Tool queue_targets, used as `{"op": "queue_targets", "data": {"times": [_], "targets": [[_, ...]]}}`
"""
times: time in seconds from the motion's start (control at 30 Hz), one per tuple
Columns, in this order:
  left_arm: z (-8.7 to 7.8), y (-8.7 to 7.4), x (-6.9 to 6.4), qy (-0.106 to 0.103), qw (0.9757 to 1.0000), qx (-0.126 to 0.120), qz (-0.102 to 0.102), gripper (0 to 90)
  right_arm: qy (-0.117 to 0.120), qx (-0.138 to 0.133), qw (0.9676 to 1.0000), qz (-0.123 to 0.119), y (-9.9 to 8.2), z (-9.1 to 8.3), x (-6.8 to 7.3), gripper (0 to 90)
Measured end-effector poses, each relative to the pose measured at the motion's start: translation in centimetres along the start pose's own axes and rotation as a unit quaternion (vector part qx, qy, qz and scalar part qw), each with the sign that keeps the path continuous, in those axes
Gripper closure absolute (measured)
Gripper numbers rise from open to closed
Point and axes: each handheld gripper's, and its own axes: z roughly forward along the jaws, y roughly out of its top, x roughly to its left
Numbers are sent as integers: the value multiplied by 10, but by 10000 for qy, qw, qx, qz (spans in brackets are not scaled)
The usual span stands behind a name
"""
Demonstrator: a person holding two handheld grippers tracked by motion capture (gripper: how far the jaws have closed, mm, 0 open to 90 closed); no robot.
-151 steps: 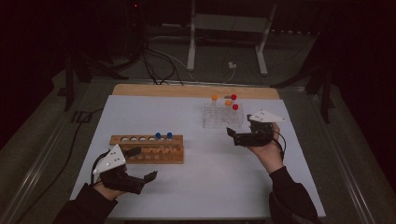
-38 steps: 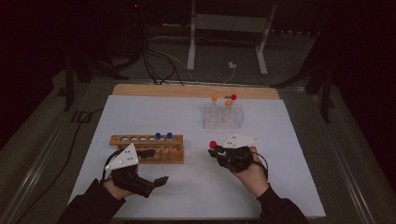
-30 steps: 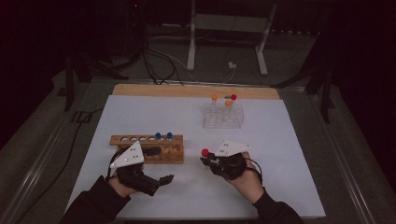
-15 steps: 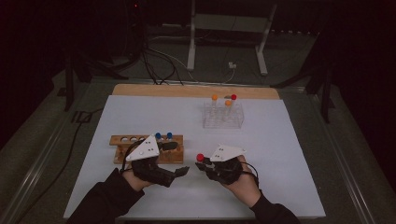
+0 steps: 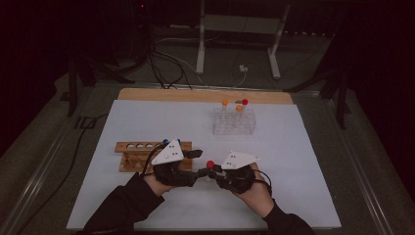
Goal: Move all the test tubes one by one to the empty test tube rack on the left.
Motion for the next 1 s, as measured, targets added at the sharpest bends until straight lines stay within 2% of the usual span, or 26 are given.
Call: {"op": "queue_targets", "data": {"times": [0.2, 0.33, 0.57, 0.9, 1.0], "targets": [[8, 1, -2, -102, 9998, 36, 156, 532, 4, -5, 10000, 23, -1, 0, 0, 743], [12, 0, -2, -149, 9996, 77, 236, 581, 38, -7, 10000, 35, 0, -1, 0, 743], [17, 2, -4, -92, 9991, 188, 360, 698, 22, -26, 10000, 25, 0, -1, -1, 743], [14, 5, -4, -83, 9991, 144, 385, 714, 64, -113, 9999, 42, 1, -3, -3, 727], [10, 8, -3, -67, 9991, 133, 400, 714, 71, -186, 9998, 16, 2, -6, -3, 655]]}}
